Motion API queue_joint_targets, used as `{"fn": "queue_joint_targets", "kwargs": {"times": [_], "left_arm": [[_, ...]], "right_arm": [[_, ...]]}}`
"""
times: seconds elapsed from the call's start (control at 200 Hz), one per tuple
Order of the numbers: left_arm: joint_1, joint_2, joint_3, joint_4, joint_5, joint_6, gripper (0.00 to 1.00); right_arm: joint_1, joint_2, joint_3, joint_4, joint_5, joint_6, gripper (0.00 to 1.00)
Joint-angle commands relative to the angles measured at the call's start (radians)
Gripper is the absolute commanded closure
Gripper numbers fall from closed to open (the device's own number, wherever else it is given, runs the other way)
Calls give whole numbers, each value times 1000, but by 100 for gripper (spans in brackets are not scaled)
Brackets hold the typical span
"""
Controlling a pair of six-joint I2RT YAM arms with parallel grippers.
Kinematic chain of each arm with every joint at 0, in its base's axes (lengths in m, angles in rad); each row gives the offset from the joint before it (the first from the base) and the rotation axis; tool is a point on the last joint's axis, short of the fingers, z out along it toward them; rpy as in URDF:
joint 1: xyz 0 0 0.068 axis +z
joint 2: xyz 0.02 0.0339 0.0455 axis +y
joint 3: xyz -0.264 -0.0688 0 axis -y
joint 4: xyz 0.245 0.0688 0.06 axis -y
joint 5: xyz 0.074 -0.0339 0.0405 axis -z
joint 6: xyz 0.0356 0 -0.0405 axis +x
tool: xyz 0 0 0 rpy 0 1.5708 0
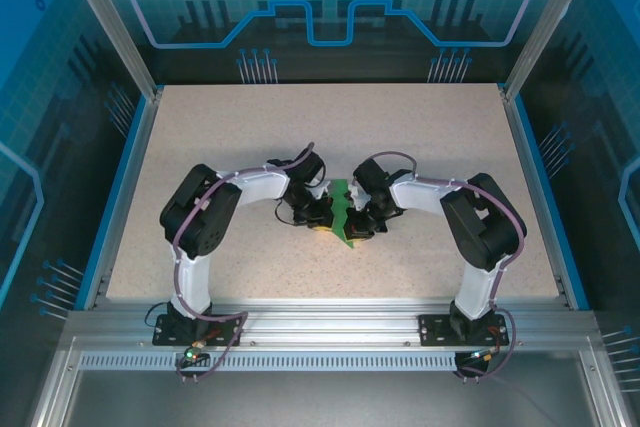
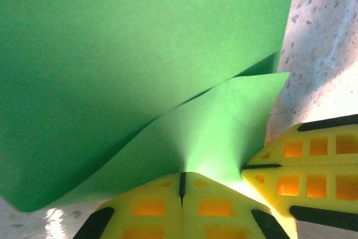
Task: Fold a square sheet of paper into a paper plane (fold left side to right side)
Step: Third fold the triangle at the center of the table.
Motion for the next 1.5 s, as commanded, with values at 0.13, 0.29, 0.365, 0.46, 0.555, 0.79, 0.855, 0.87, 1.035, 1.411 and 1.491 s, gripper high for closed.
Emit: {"fn": "queue_joint_targets", "kwargs": {"times": [0.13,0.29,0.365,0.46,0.555,0.79,0.855,0.87,1.035,1.411,1.491], "left_arm": [[81,28,24,-73,-147,51,100],[102,29,26,-83,-168,66,100],[115,31,25,-84,-174,70,100],[130,35,28,-85,-179,75,100],[139,37,33,-90,-184,81,100],[154,34,39,-103,-201,91,100],[155,28,42,-105,-205,92,100],[155,27,43,-107,-205,91,100],[155,-5,49,-111,-219,88,99],[155,-200,-31,-73,-221,28,74],[155,-244,-57,-66,-217,6,68]], "right_arm": [[1,64,-39,-93,126,-8,100],[2,61,-43,-95,128,-6,100],[1,59,-42,-95,128,-8,100],[0,60,-41,-96,126,-9,100],[1,58,-41,-95,126,-10,100],[1,52,-38,-89,117,-11,100],[2,49,-36,-83,110,-11,100],[1,49,-36,-81,107,-10,100],[3,37,-33,-49,72,-14,100],[-1,-50,49,-24,24,-34,91],[-9,-75,71,-49,50,-53,85]]}}
